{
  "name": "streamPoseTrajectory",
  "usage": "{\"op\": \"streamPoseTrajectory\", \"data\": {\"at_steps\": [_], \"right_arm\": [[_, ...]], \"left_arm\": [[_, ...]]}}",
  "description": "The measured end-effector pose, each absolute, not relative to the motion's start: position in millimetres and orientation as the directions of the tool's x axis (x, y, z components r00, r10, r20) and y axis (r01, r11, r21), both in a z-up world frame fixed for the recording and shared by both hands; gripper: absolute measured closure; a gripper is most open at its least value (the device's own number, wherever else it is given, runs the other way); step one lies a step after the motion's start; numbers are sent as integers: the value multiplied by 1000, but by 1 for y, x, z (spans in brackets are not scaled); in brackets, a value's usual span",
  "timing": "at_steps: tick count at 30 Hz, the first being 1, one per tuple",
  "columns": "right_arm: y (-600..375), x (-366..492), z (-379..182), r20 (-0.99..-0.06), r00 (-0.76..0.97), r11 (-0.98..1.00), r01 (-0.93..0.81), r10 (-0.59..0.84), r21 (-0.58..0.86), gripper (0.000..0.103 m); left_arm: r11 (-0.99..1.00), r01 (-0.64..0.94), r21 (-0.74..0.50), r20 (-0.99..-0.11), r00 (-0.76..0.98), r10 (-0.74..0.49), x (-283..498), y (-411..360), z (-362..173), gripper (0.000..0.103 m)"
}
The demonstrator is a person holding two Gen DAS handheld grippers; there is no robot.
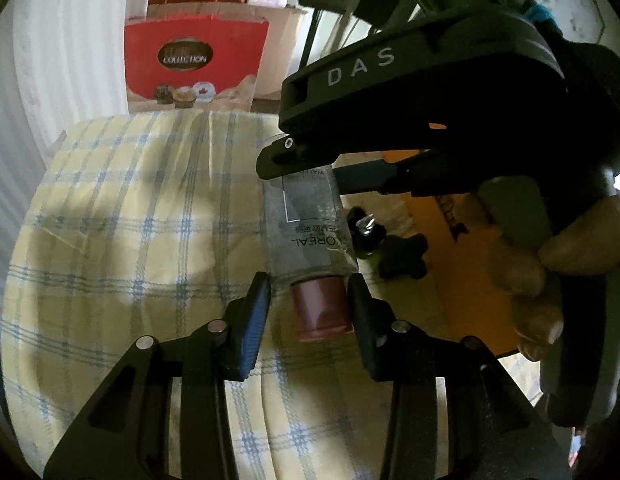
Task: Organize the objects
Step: 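Close the left gripper on the bottle while the right gripper grips its other side, then carry the water bottle with both grippers over the orange box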
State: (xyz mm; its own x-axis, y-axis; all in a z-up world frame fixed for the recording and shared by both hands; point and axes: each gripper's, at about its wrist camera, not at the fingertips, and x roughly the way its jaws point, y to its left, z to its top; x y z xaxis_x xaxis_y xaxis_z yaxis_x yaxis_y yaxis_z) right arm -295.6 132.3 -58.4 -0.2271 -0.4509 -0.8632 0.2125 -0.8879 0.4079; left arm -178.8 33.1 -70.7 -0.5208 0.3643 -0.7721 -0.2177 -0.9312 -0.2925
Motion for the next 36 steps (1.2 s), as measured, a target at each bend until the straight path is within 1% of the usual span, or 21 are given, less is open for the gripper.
{"op": "streamPoseTrajectory", "data": {"at_steps": [9, 18, 26, 36], "right_arm": [[153, -272, -12, -830, -303, -881, 222, -469, 417, 57], [195, -246, 22, -805, -368, -885, 197, -465, 421, 57], [247, -227, 40, -794, -420, -896, 143, -439, 420, 57], [322, -212, 48, -783, -468, -896, 50, -411, 440, 57]], "left_arm": [[-920, -263, -292, -740, -548, 391, -169, 44, -33, 66], [-900, -333, -282, -714, -553, 428, -151, 84, -9, 66], [-867, -408, -287, -700, -529, 481, -132, 137, 9, 66], [-826, -489, -280, -701, -484, 524, -125, 203, 14, 66]]}}
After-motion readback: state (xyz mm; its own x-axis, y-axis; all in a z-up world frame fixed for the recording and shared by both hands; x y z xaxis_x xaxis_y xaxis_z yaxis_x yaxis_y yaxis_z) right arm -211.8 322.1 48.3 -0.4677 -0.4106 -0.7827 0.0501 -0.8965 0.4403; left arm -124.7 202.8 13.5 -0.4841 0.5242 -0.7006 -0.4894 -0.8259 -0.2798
